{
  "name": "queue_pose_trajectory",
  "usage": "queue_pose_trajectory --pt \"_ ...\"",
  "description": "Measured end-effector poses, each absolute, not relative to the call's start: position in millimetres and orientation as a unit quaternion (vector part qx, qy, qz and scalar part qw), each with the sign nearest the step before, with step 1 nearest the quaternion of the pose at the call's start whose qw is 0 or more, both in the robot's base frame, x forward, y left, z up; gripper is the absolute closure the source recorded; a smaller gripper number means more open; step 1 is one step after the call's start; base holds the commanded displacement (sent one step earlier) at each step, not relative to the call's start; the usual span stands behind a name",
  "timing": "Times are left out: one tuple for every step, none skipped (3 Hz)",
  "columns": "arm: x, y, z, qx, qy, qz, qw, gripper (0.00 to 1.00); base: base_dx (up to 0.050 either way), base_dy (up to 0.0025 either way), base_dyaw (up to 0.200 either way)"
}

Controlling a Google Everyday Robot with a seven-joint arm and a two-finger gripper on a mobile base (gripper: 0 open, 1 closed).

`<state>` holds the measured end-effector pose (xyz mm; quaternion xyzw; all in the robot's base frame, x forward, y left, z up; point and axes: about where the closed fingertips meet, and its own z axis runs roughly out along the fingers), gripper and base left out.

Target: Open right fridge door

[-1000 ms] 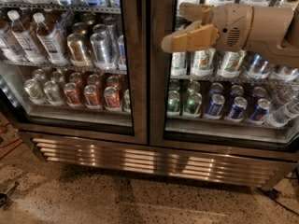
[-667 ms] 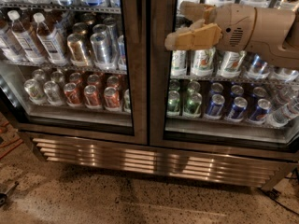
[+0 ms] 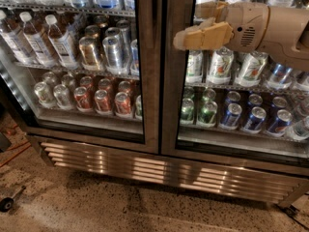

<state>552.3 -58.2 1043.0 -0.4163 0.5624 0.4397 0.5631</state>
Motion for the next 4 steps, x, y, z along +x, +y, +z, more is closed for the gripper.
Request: queue_pose_trajectory --pt "535.3 -69.2 1045.5 -0.409 0.567 0.433 0.568 0.00 0.000 0.00000 0.000" --pt "535.0 -67.8 1045.8 -0.410 0.567 0.433 0.568 0.00 0.000 0.00000 0.000" --pt "533.0 -68.0 1045.8 -0.410 0.567 0.433 0.568 0.00 0.000 0.00000 0.000" --pt "515.8 -103.1 1036.9 -0.370 0.576 0.416 0.599 0.00 0.000 0.00000 0.000"
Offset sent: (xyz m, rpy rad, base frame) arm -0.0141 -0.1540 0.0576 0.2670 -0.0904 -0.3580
